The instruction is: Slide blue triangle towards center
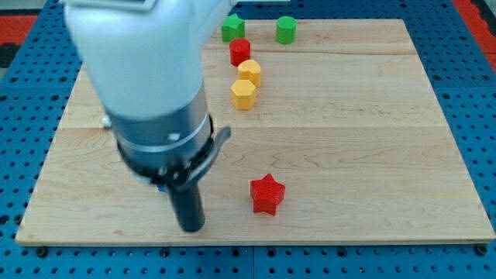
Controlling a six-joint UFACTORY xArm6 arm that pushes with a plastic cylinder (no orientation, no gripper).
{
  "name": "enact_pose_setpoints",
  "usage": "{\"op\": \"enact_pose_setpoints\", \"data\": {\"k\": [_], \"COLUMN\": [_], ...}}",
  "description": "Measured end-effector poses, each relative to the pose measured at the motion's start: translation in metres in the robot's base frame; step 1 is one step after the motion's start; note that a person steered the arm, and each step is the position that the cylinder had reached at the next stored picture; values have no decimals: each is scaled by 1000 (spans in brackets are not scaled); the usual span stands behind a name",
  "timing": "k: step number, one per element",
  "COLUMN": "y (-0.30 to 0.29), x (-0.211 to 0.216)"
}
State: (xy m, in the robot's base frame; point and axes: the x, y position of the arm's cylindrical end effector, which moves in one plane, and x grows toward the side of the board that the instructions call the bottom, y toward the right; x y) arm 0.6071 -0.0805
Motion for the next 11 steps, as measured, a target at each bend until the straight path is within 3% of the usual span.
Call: {"op": "enact_pose_setpoints", "data": {"k": [1, 2, 3, 4, 5, 6, 7, 8, 9, 10, 11], "y": [-25, 47, 75, 57, -38, -65, 21, 91, 92, 109, 184], "x": [-55, -112, -145, -99, -61, -73, -120, -130, -133, -123, -88]}}
